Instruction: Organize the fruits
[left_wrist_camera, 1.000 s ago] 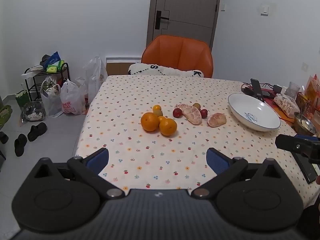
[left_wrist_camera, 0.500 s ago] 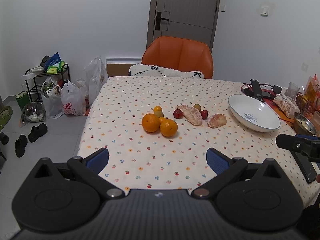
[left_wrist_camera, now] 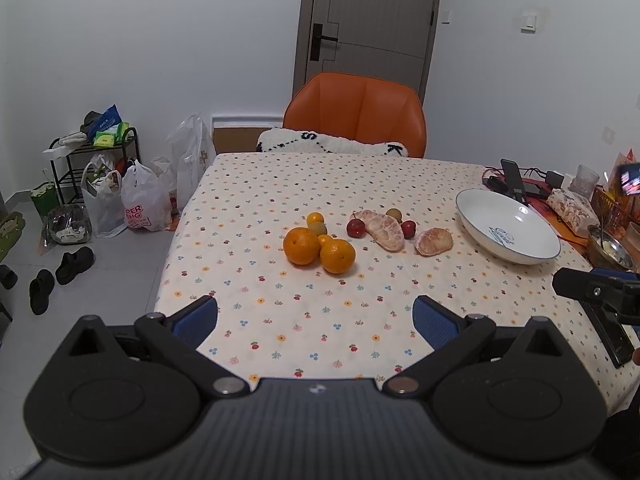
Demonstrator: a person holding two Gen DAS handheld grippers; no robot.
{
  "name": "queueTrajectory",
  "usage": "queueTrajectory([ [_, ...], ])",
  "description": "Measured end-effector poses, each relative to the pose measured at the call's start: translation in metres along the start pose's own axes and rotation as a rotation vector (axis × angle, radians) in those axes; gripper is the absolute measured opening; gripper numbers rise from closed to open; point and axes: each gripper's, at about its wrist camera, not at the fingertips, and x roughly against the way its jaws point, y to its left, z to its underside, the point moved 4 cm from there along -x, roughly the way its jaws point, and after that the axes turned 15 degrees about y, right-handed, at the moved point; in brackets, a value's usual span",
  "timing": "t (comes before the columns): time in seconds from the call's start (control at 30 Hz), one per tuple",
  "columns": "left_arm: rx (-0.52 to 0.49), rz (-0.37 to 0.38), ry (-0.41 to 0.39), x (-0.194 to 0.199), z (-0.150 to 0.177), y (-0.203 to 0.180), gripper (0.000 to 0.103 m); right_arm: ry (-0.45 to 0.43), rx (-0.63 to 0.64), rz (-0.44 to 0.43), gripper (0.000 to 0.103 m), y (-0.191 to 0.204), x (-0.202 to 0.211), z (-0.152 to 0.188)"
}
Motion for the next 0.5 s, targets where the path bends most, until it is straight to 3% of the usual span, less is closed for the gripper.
queueTrajectory([
  [0.5, 0.010, -0.003, -0.004, -0.0020, 0.0002, 0.0045, 0.103, -0.004, 0.008, -0.001, 0.103, 0.0011, 0.0019, -0.0004],
])
